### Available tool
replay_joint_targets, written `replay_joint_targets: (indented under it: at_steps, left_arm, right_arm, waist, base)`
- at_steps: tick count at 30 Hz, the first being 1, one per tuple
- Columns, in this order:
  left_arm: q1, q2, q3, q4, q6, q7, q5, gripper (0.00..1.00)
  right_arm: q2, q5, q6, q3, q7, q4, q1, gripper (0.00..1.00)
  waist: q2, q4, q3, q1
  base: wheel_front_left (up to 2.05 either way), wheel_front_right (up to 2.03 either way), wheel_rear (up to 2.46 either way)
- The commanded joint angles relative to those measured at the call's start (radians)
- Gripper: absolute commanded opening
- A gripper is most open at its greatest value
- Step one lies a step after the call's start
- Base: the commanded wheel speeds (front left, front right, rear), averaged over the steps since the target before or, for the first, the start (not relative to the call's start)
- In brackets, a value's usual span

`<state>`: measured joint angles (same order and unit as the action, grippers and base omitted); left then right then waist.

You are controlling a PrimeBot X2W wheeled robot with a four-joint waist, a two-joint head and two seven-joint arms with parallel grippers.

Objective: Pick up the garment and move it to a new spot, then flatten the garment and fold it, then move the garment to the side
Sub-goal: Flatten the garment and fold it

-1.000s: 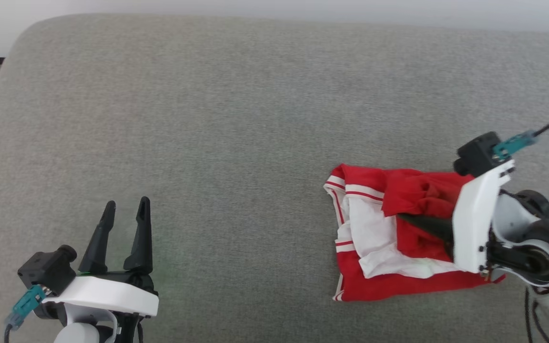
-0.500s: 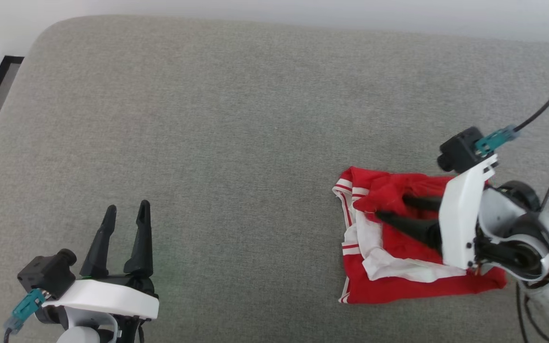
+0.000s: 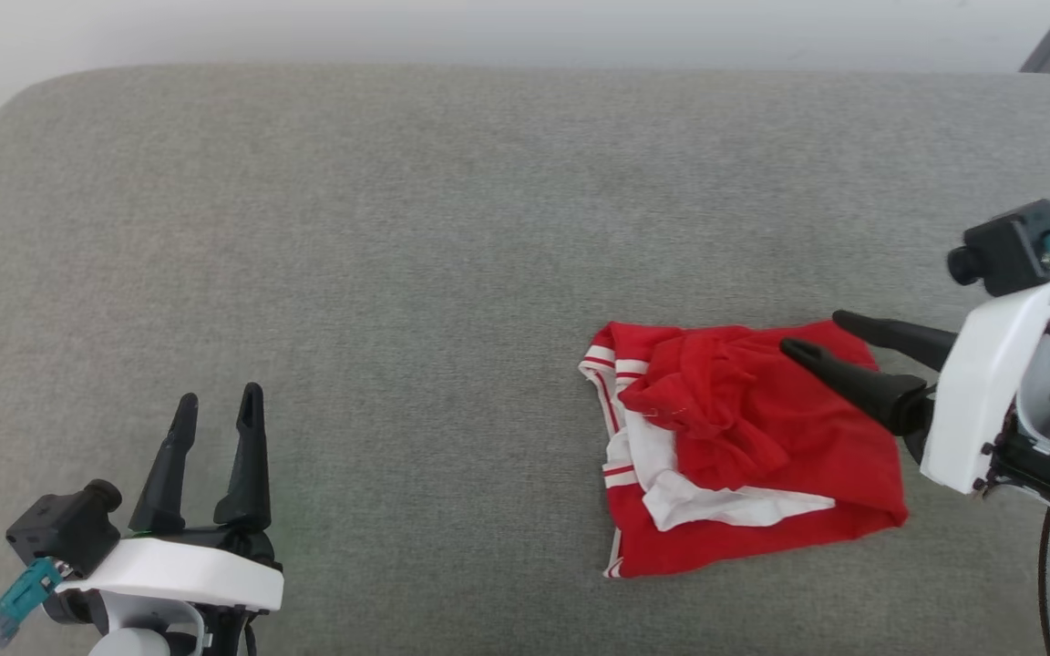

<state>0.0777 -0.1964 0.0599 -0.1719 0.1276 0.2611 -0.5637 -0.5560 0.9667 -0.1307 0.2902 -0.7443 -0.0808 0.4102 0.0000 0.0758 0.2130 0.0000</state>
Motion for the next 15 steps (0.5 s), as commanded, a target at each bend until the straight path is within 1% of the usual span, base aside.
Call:
replay_joint_targets:
  at_steps: [1, 6, 15]
  left_arm:
    - [-0.008, -0.006, -0.004, 0.005, 0.003, 0.005, -0.002, 1.00]
    - [-0.012, -0.012, -0.018, 0.010, 0.003, 0.005, 0.008, 1.00]
    - [-0.038, -0.021, -0.050, 0.024, 0.003, 0.005, 0.022, 1.00]
  right_arm:
    - [0.006, -0.004, 0.000, -0.013, 0.018, -0.007, -0.018, 1.00]
    - [0.011, -0.050, 0.000, -0.070, 0.124, -0.008, -0.052, 1.00]
    - [0.021, -0.158, 0.000, -0.110, 0.399, 0.051, -0.141, 1.00]
  waist:
    - [0.0000, -0.013, -0.005, 0.0000]
    - [0.0000, -0.044, -0.016, 0.0000]
    - [0.0000, -0.093, -0.059, 0.0000]
  base:
    - [0.00, 0.00, 0.00]
    - [0.00, 0.00, 0.00]
    - [0.00, 0.00, 0.00]
